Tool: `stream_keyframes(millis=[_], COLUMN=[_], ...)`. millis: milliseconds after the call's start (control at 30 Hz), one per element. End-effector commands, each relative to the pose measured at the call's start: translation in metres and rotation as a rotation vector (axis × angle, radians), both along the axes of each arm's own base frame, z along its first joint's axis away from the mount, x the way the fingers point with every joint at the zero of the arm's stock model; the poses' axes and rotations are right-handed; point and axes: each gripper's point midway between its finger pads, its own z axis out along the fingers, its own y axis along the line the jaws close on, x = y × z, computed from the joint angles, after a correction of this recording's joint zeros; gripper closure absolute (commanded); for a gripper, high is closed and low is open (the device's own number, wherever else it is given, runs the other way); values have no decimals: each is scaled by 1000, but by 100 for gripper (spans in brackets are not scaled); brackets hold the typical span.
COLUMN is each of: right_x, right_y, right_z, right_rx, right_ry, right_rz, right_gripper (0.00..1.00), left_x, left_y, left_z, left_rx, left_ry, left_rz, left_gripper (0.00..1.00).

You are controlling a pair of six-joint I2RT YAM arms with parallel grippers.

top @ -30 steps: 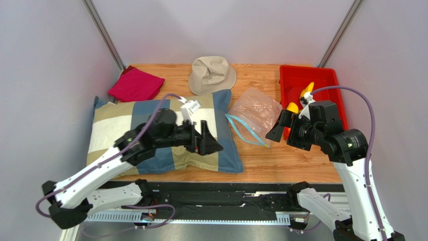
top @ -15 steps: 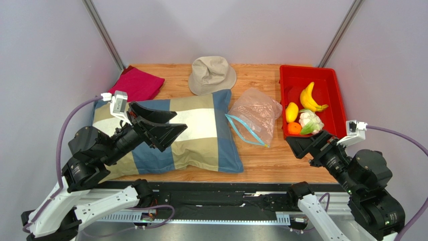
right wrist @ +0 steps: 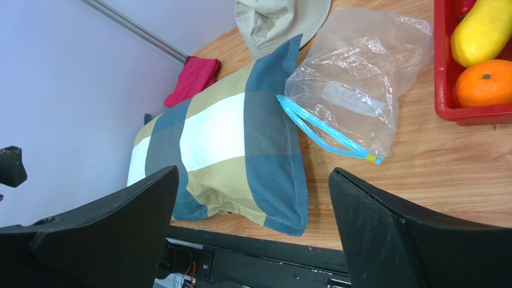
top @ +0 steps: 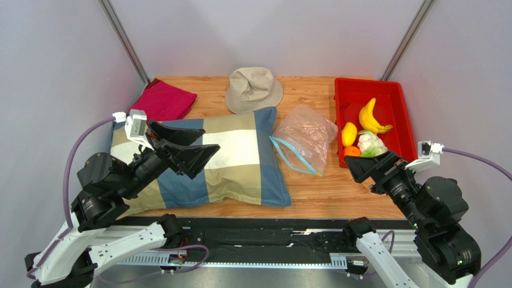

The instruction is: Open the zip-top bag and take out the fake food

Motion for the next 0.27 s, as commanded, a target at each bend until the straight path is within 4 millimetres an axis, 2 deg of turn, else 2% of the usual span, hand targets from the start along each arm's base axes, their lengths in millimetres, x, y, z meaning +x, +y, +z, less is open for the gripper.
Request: stream_keyframes(millis=[0,133,233], right_x=[7,4,7], right_y=[0,-1,-9], right_z=[12,13,5], right_rx=[24,23,-19], right_ry=[-37,-54,-27], right_rz=[-20,-17,-57], right_gripper=[0,0,0], left_x=[0,0,1], left_y=[10,9,8], left_z=[9,8,7], left_rx=[-13,-8,-5], left_ry=[-38,-36,-35], left_rz=[34,33,30], left_gripper=[1,1,1])
